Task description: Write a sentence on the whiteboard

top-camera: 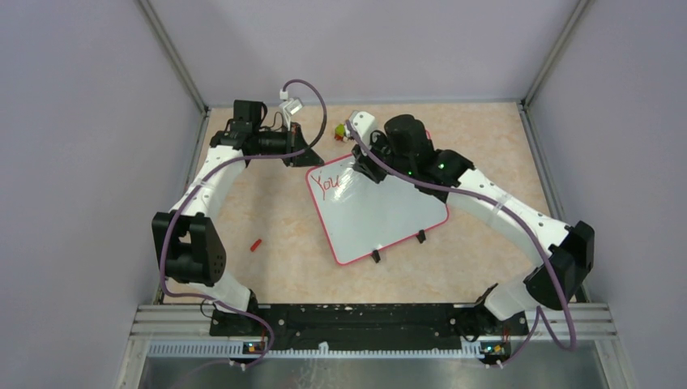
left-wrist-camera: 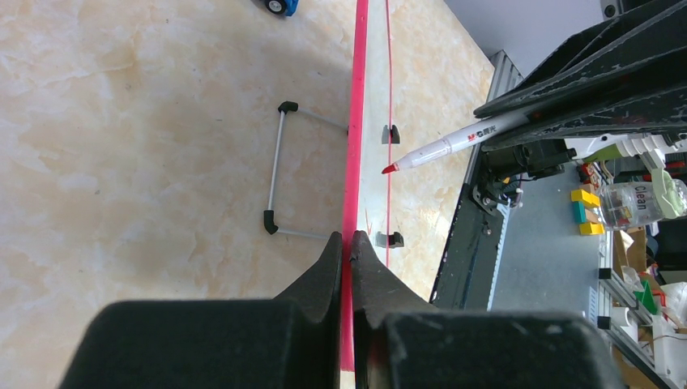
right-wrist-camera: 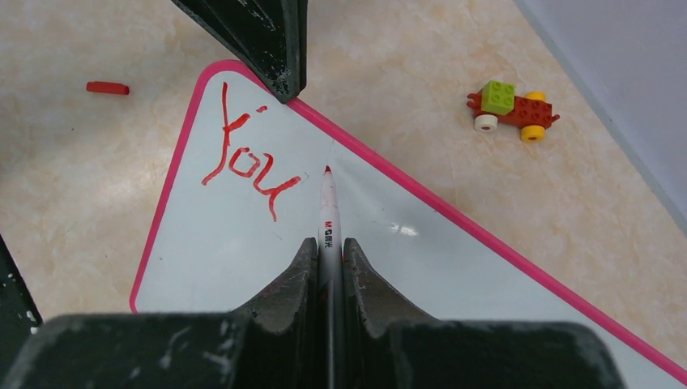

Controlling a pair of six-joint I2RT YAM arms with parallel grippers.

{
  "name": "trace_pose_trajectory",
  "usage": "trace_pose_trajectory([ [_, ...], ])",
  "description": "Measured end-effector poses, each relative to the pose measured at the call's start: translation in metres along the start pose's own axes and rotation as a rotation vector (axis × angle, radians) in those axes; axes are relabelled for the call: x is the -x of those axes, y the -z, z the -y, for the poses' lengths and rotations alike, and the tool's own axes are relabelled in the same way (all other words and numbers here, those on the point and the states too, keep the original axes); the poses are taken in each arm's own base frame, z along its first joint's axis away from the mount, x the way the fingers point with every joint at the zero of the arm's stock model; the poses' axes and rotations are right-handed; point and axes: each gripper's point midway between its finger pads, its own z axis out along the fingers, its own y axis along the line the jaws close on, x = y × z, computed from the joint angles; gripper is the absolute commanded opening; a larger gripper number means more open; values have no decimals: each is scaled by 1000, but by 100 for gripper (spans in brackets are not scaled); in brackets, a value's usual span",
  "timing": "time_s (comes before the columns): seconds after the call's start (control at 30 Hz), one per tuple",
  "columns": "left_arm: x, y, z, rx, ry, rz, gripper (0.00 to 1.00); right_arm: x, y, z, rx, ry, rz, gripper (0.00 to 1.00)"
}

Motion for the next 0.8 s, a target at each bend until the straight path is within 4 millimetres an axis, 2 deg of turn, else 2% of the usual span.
trace_pose_trajectory([
  [0.27,0,0,0,4,-1,-1,0,-11,-11,-1,7,-4,-34,0],
  [0.8,1,-1,-1,2,1,-2,0,-13,-12,-8,37,-1,-41,0],
])
